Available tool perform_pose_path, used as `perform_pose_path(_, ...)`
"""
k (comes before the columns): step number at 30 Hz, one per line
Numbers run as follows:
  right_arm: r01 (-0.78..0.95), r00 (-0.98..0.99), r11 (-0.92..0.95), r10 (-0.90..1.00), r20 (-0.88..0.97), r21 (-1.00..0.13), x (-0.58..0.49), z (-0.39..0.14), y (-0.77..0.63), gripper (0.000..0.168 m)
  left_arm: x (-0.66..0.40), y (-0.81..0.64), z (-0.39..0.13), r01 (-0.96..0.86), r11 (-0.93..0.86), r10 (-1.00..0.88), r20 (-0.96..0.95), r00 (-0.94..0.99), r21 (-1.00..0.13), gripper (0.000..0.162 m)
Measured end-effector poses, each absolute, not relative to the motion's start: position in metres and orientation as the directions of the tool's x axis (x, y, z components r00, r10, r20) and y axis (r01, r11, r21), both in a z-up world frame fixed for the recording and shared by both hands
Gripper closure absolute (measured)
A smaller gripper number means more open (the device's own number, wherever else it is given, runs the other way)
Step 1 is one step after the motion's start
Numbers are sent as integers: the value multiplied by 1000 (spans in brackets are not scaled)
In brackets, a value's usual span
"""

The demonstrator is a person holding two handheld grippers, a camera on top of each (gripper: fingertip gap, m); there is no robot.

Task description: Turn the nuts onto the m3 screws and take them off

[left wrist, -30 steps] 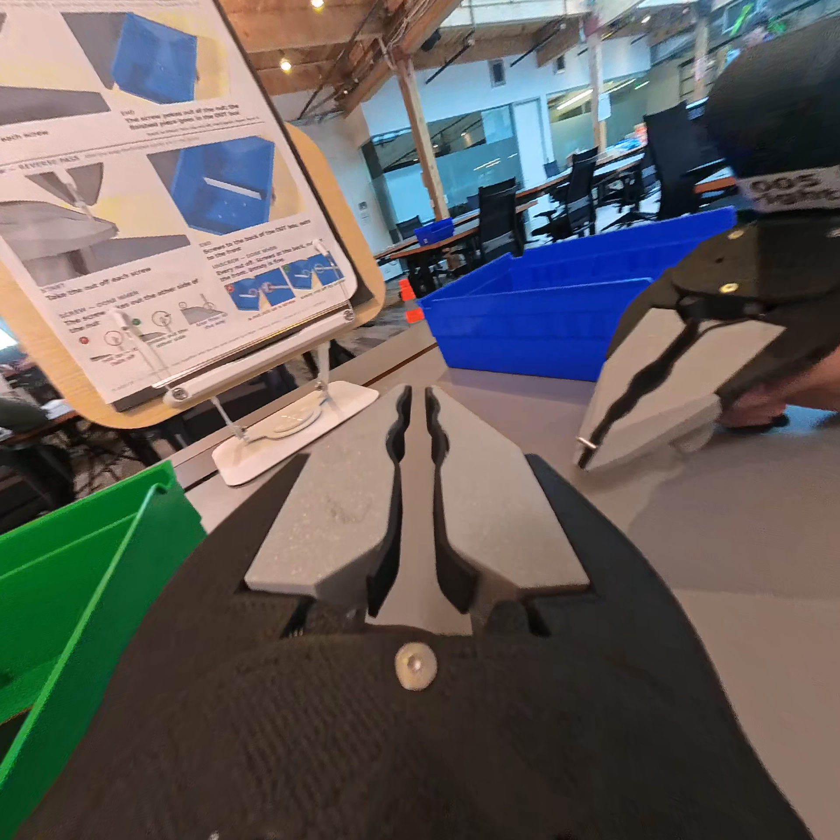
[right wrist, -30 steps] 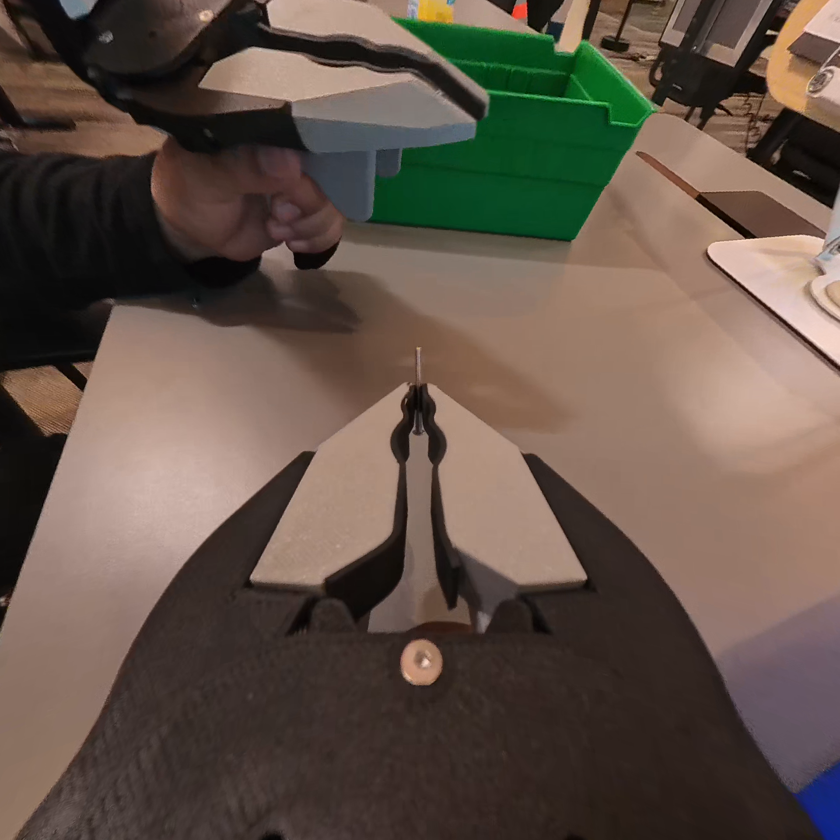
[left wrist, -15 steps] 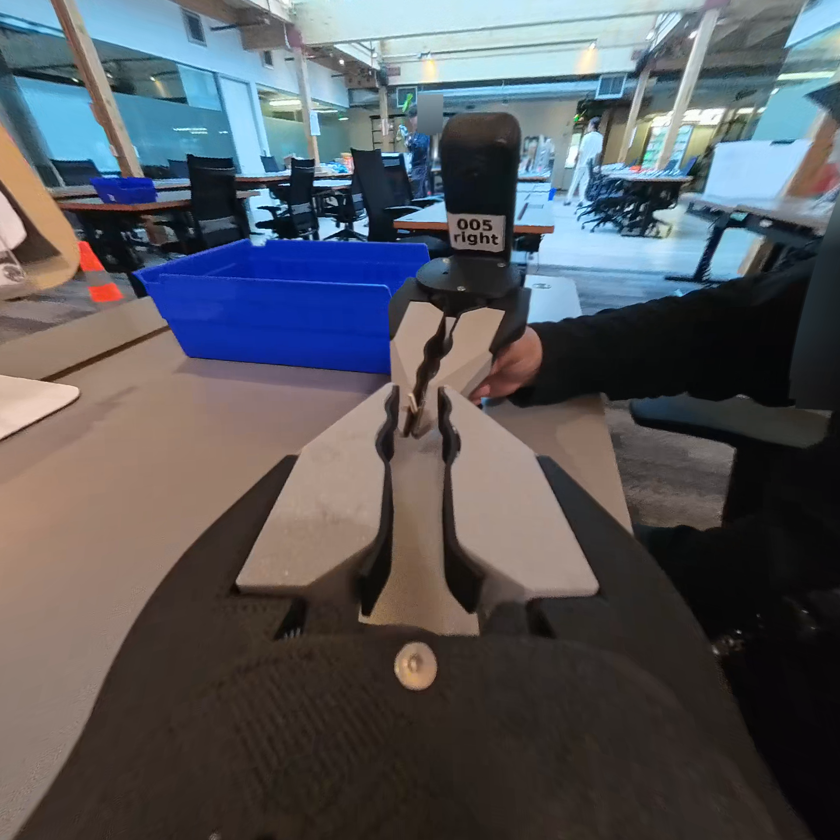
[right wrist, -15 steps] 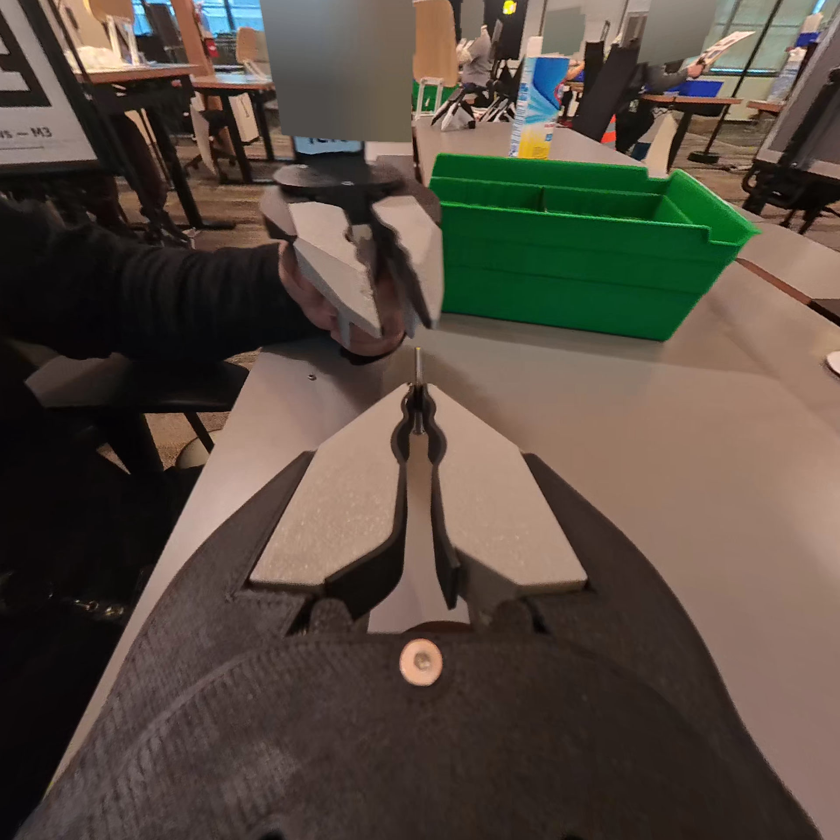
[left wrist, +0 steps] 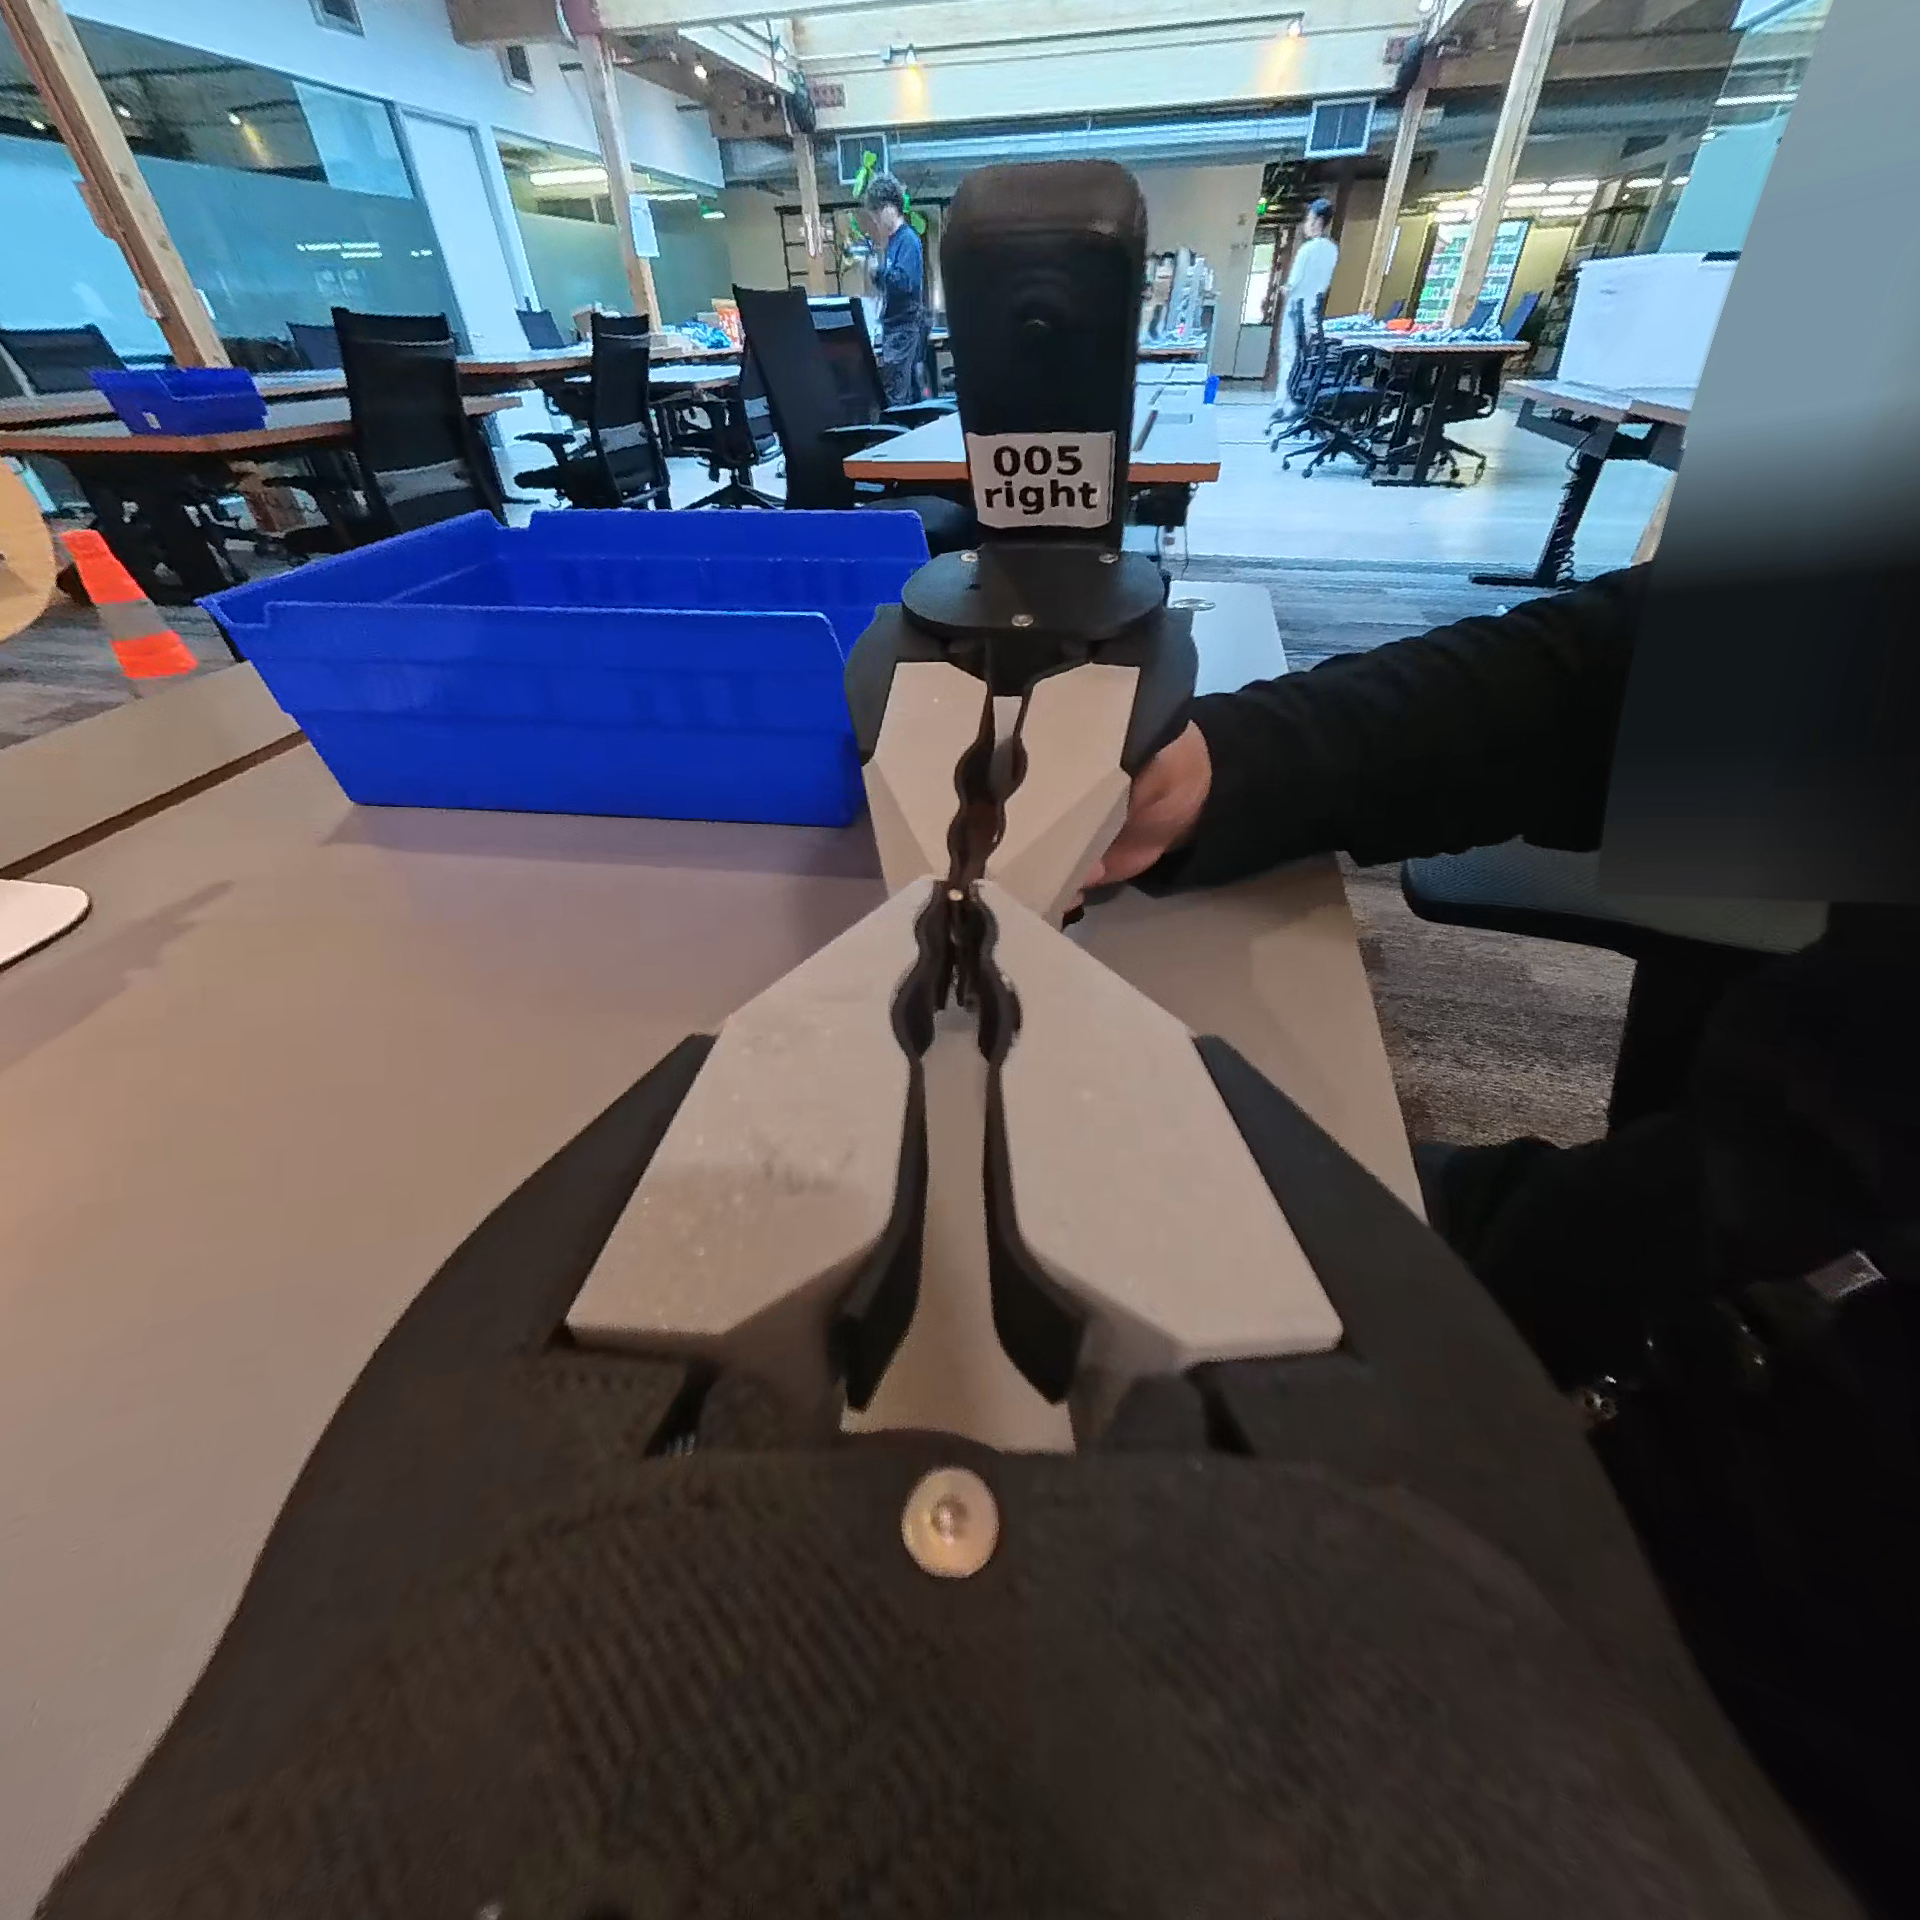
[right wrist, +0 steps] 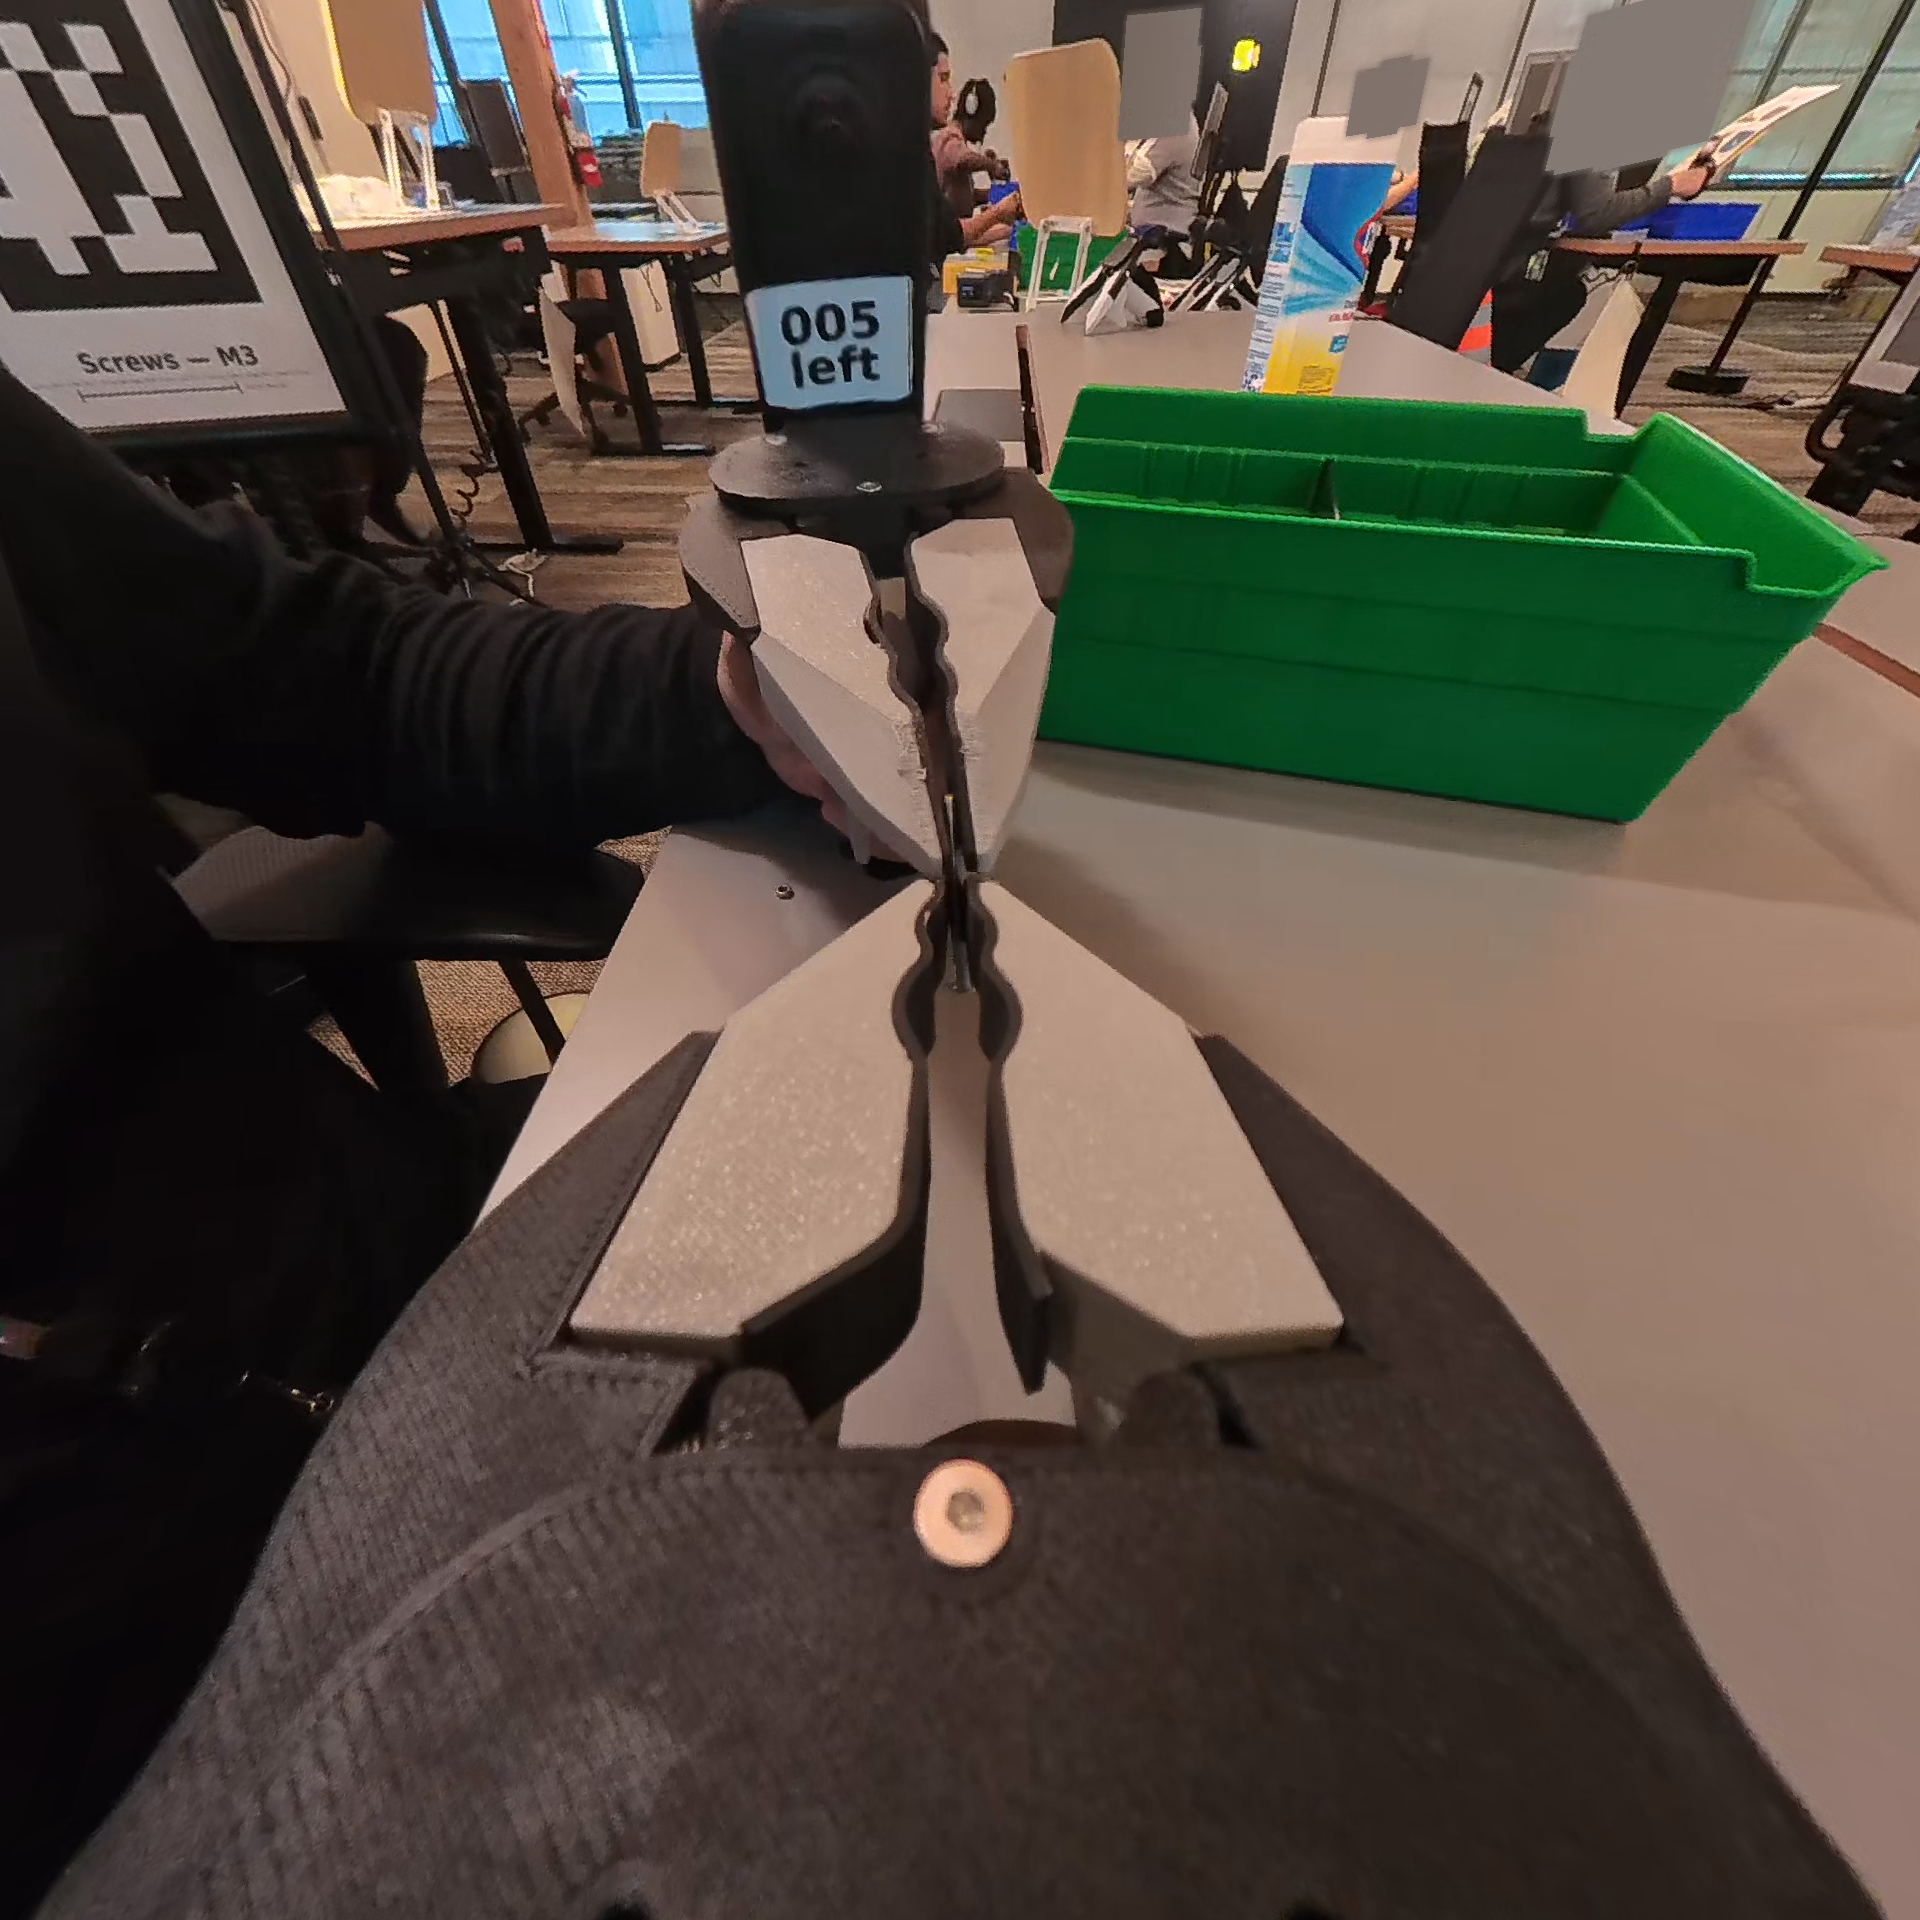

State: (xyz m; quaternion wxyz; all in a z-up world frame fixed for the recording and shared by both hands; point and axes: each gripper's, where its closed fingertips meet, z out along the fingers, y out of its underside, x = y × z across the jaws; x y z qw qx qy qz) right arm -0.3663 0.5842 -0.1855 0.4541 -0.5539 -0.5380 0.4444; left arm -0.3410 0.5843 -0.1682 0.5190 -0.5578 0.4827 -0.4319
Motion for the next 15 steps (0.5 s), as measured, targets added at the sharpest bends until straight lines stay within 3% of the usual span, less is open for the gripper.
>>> perform_pose_path(2, 195, 28, -19, 1000, -13, -981, -366, -187, 585, 167, -342, 585, -168, -93, -2, -986, -14, 167, -996, 162)
perform_pose_path(5, 240, 53, -27, 998, -15, -970, -364, -195, 590, 149, -348, 589, -156, -19, -49, -985, 45, 168, -999, 162)
perform_pose_path(10, 291, 83, 13, 996, 39, -957, -366, -203, 594, 164, -353, 593, -155, 2, -91, -979, 90, 180, -996, 162)
perform_pose_path(15, 313, 67, 20, 997, 43, -950, -368, -208, 590, 159, -350, 596, -165, -57, -76, -976, 62, 209, -996, 162)
